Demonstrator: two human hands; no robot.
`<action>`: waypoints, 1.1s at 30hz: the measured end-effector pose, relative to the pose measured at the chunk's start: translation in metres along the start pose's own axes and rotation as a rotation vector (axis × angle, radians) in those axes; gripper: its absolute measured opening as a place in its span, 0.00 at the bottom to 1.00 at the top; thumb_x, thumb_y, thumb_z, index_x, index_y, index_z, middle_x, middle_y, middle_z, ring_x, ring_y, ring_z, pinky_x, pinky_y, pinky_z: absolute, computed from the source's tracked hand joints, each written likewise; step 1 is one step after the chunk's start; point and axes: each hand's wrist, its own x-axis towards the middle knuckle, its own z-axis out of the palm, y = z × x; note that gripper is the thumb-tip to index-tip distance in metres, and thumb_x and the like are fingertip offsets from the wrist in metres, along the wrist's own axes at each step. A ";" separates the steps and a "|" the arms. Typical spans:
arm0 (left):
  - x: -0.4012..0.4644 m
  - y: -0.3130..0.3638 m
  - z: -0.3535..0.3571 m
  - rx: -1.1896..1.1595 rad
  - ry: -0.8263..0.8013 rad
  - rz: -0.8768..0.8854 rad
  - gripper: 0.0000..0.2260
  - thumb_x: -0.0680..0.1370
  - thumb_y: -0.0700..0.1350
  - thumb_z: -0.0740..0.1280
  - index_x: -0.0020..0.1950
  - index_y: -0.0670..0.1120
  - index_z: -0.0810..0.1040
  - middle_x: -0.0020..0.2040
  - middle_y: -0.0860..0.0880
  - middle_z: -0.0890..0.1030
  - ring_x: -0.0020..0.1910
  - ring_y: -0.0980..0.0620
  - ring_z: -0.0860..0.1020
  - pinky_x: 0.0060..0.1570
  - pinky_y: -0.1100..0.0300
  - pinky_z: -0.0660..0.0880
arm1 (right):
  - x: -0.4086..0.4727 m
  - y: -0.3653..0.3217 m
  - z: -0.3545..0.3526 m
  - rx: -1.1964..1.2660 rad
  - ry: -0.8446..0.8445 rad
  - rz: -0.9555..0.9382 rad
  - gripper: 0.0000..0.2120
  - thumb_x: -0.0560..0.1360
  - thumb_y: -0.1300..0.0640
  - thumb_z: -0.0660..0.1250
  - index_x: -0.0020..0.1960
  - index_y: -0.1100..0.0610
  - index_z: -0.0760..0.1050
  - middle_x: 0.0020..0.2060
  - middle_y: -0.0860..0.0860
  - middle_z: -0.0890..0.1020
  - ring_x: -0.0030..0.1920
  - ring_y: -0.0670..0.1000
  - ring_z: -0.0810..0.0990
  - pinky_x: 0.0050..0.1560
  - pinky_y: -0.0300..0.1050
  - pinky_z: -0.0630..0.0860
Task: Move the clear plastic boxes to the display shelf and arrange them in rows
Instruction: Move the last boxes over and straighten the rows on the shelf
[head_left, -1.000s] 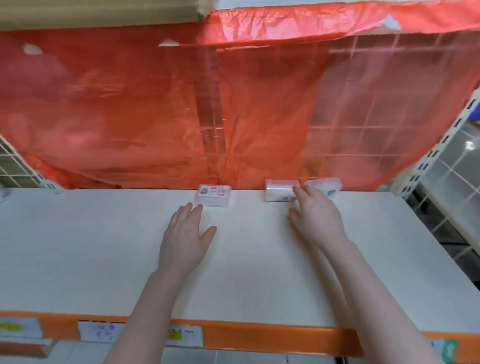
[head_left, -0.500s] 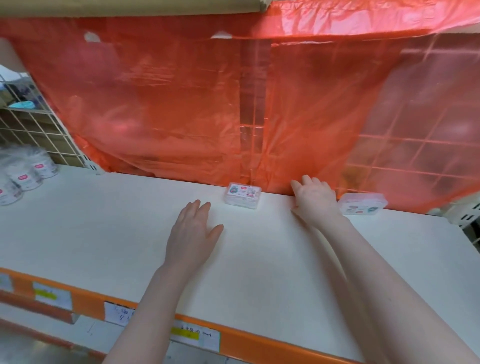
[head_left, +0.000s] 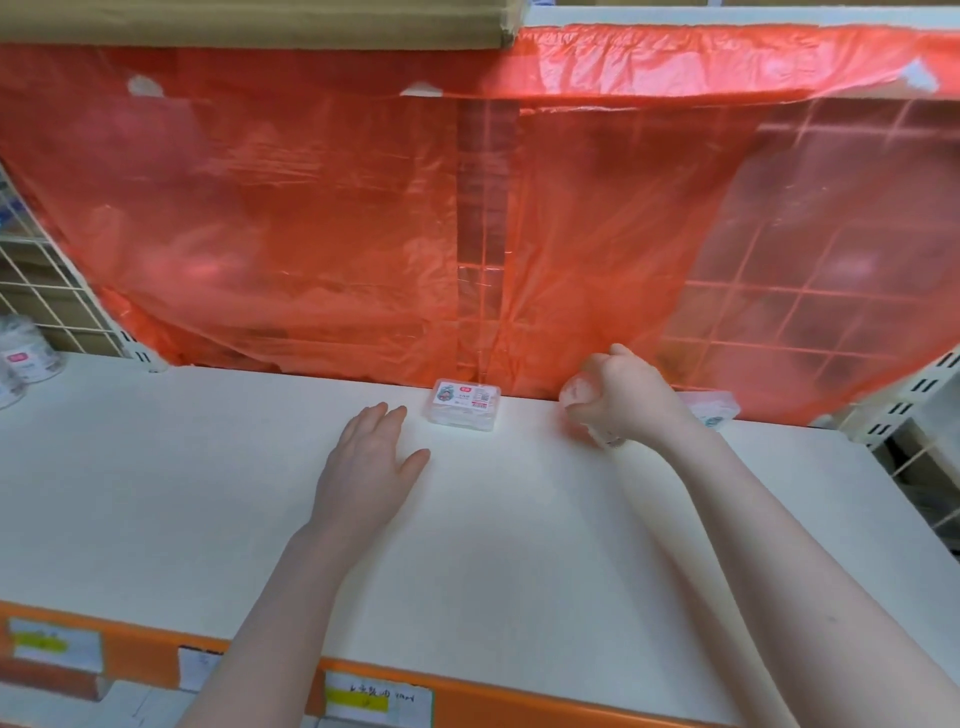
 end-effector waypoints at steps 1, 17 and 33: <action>0.002 0.000 0.000 0.003 -0.007 0.010 0.26 0.79 0.52 0.61 0.75 0.46 0.60 0.76 0.48 0.59 0.75 0.50 0.54 0.70 0.56 0.55 | -0.002 0.002 -0.003 0.052 -0.004 0.004 0.15 0.69 0.53 0.69 0.51 0.60 0.74 0.45 0.53 0.70 0.48 0.57 0.74 0.44 0.46 0.70; 0.040 0.017 -0.006 0.012 -0.054 0.237 0.23 0.79 0.49 0.63 0.72 0.46 0.65 0.72 0.47 0.65 0.72 0.49 0.61 0.66 0.57 0.60 | -0.039 0.020 -0.032 0.069 -0.160 0.043 0.21 0.71 0.56 0.66 0.64 0.48 0.71 0.52 0.47 0.72 0.51 0.48 0.69 0.34 0.32 0.61; 0.078 0.028 0.003 0.192 -0.276 0.440 0.22 0.79 0.51 0.61 0.72 0.49 0.66 0.70 0.50 0.67 0.69 0.48 0.64 0.66 0.53 0.64 | -0.047 0.007 -0.037 -0.015 -0.173 0.090 0.21 0.71 0.50 0.69 0.63 0.47 0.71 0.54 0.48 0.73 0.52 0.50 0.71 0.33 0.33 0.60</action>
